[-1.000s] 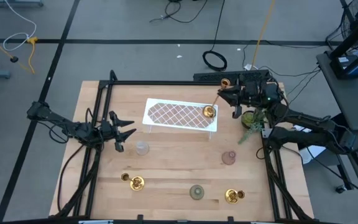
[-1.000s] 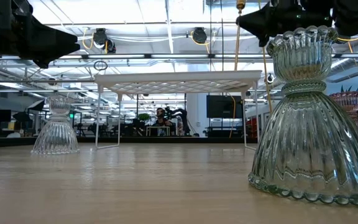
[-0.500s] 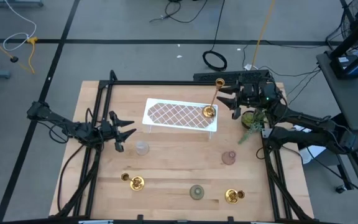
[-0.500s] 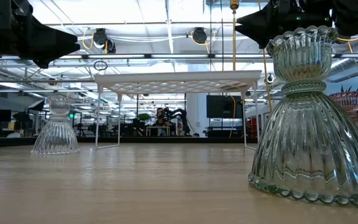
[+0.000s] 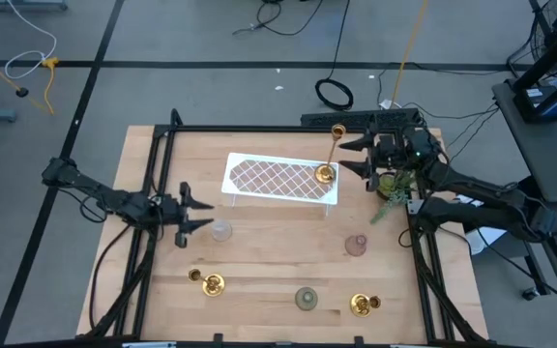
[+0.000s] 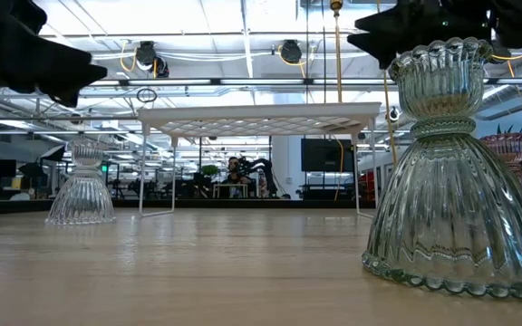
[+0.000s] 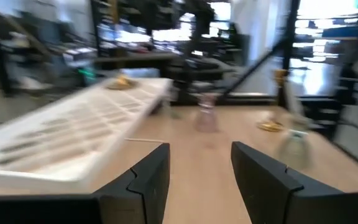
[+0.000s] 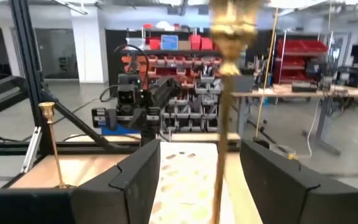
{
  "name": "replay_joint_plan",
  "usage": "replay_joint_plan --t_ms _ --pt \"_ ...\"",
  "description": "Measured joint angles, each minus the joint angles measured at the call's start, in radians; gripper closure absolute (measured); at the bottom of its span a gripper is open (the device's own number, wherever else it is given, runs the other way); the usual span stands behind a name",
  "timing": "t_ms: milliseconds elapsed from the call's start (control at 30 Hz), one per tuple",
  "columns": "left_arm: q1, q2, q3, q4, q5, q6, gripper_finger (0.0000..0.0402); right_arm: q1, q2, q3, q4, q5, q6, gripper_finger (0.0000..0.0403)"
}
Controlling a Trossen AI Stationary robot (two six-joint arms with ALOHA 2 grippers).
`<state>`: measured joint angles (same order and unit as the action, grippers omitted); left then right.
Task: Pick & Place candle stick holders
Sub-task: Put the left gold candle holder on the shelf
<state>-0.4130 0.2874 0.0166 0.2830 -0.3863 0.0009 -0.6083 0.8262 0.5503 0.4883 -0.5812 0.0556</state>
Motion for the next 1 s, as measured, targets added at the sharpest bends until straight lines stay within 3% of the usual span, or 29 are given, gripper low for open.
replay_joint_plan --t_ms 233,433,733,1000 --pt "-0.014 0.0 0.0 -0.044 0.211 -0.026 0.0227 0.01 -0.076 0.0 -0.233 0.0 -0.012 0.0192" --pt "-0.05 0.0 0.0 -0.048 0.356 -0.065 0.0227 0.094 -0.102 0.0 -0.327 0.0 -0.023 0.0192" --pt "-0.11 0.0 0.0 -0.048 0.359 -0.062 0.0227 0.29 -0.102 -0.001 -0.445 -0.011 -0.039 0.0192" --pt "-0.132 0.0 0.0 -0.047 0.291 -0.058 0.0227 0.469 -0.11 -0.117 -0.415 -0.204 -0.071 0.0193"
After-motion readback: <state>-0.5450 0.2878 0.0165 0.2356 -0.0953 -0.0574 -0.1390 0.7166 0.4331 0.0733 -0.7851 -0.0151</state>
